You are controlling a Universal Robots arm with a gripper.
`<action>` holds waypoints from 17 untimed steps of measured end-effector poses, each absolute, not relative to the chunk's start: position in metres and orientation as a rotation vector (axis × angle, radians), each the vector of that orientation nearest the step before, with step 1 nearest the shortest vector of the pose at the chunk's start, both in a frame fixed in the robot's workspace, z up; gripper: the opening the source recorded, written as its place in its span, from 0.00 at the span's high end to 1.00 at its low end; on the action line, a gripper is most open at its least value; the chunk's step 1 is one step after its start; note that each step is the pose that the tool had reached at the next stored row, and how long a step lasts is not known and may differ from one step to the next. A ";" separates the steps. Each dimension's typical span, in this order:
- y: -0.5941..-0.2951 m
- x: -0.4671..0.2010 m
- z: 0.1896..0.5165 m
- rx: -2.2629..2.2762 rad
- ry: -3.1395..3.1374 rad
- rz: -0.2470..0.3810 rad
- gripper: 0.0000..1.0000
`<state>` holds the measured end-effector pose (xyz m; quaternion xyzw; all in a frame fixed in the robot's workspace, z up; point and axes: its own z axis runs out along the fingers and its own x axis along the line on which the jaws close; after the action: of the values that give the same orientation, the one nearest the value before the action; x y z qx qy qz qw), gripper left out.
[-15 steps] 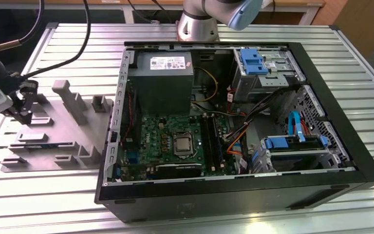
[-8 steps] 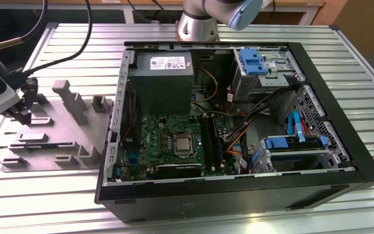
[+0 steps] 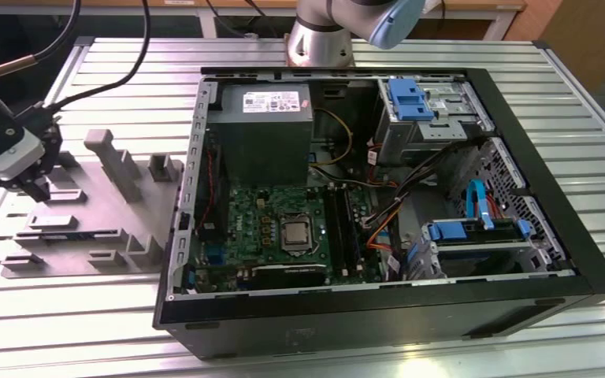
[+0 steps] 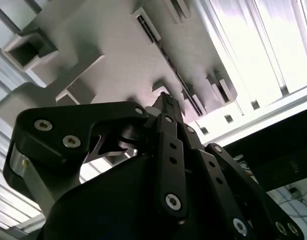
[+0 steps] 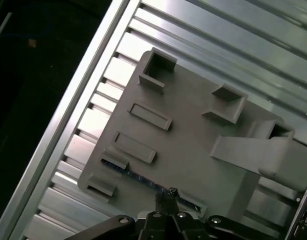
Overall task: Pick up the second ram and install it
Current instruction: 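Pick up the second ram and move it above second insertion slot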
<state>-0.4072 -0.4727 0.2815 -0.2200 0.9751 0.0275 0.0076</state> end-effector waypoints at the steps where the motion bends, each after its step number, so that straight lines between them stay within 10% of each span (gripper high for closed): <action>1: -0.473 -0.407 0.281 -0.716 3.043 0.086 0.89; 17: -0.473 -0.407 0.276 -1.152 2.915 0.089 0.89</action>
<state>-0.4072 -0.4728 0.2758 -0.3675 0.9296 0.0282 0.0032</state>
